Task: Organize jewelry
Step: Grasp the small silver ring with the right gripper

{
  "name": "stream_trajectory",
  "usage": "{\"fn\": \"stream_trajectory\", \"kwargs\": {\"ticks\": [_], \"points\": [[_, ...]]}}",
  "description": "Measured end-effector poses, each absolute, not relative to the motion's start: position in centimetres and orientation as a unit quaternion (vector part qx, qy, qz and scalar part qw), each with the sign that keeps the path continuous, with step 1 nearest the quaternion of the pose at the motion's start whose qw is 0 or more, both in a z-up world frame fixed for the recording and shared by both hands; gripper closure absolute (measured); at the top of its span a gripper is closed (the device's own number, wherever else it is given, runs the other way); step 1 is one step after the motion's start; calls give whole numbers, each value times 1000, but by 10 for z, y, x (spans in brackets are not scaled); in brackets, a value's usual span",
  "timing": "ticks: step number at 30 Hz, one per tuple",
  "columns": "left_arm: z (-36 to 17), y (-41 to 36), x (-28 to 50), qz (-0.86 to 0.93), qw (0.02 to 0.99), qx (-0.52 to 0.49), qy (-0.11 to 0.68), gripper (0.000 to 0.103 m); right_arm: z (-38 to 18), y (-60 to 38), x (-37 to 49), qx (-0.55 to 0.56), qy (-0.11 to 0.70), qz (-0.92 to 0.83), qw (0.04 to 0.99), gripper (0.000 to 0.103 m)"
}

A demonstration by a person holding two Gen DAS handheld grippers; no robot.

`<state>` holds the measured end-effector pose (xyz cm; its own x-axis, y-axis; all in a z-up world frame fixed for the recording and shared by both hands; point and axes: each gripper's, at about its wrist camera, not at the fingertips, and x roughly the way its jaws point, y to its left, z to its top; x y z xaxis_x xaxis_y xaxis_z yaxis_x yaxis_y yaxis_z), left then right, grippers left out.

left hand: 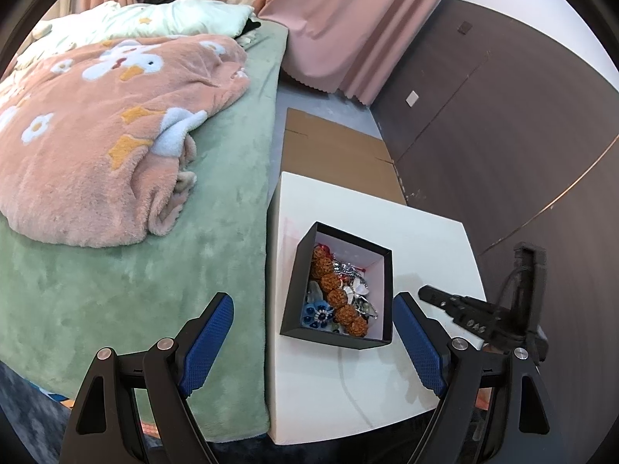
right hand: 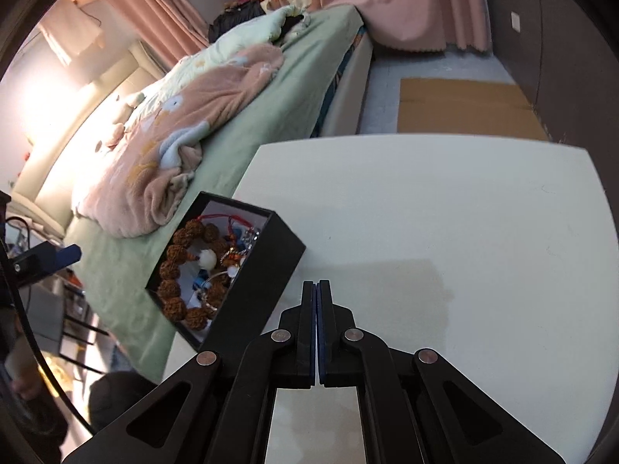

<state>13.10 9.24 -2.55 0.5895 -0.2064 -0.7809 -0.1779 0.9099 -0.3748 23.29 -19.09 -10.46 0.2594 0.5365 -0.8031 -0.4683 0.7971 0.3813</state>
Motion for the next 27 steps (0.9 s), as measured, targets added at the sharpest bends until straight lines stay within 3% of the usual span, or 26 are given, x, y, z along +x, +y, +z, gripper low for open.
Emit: {"fn": "stream_trajectory", "kwargs": {"ticks": [3, 5, 8, 10, 16, 17, 21, 22, 27], "points": [[-27, 91, 133, -9, 865, -211, 454, 18, -114, -178, 233, -20, 535, 293, 792, 93], [-28, 89, 134, -9, 865, -210, 455, 18, -120, -168, 231, -60, 539, 283, 791, 69], [-29, 89, 134, -10, 864, -211, 457, 18, -123, -152, 222, -111, 528, 287, 791, 50], [-30, 89, 134, -10, 864, -211, 458, 18, -124, -149, 220, -128, 528, 286, 790, 45], [-30, 94, 131, -8, 863, -215, 457, 18, -142, -133, 214, -178, 522, 272, 789, 48], [-30, 94, 130, -7, 863, -216, 457, 18, -140, -133, 213, -177, 517, 275, 791, 60], [-29, 99, 127, -3, 863, -217, 456, 18, -140, -131, 211, -169, 521, 288, 786, 77], [-30, 100, 126, -2, 863, -217, 456, 18, -140, -132, 212, -165, 522, 287, 786, 87], [-31, 100, 126, 0, 862, -218, 458, 18, -139, -146, 222, -126, 541, 277, 784, 89]]}}
